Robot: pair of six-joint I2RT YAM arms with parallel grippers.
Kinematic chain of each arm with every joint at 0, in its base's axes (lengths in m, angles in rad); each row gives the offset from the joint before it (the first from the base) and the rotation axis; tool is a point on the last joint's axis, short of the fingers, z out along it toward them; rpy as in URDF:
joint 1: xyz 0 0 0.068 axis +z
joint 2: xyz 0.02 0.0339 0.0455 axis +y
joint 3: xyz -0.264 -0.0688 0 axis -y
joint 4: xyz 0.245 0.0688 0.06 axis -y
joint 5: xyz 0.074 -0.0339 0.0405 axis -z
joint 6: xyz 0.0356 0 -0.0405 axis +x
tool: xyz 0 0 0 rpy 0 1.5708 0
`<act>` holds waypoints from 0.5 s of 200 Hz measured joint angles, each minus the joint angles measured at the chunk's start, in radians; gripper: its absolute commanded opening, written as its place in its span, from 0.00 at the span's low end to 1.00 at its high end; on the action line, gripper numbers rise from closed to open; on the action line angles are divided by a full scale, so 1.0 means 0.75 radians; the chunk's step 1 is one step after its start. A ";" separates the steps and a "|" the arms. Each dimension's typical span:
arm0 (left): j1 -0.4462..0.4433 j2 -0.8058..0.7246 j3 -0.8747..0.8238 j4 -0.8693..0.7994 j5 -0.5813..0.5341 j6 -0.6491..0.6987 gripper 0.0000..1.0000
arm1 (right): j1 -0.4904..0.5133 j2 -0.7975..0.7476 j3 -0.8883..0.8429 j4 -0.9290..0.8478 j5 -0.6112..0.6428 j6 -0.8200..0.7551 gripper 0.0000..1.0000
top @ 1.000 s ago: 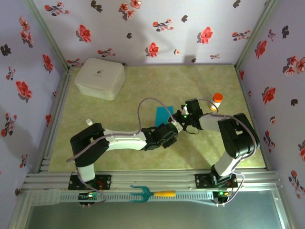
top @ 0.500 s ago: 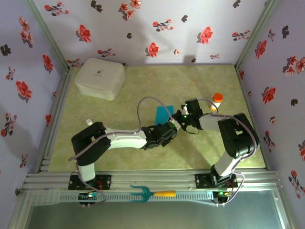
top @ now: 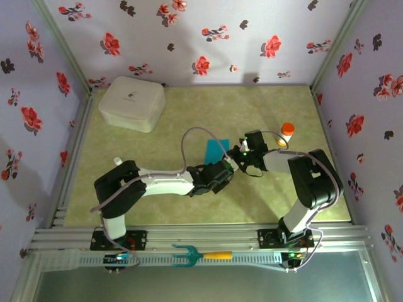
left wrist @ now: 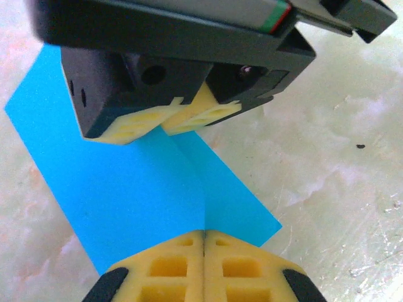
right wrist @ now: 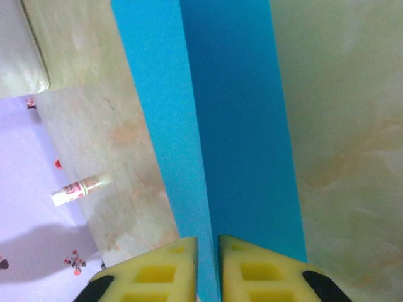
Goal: Fold a paper plane with a square sheet of paper (pick it up from the middle)
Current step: Fold the triangle a second time at the center of the table.
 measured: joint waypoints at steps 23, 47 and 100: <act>0.038 -0.004 0.008 -0.016 0.096 -0.040 0.00 | -0.009 -0.044 0.002 -0.093 0.053 -0.032 0.38; 0.117 -0.031 0.011 -0.025 0.284 -0.118 0.00 | -0.037 -0.154 0.005 -0.225 0.147 -0.091 0.45; 0.309 -0.070 0.027 -0.002 0.747 -0.307 0.00 | -0.094 -0.420 -0.001 -0.427 0.340 -0.152 0.42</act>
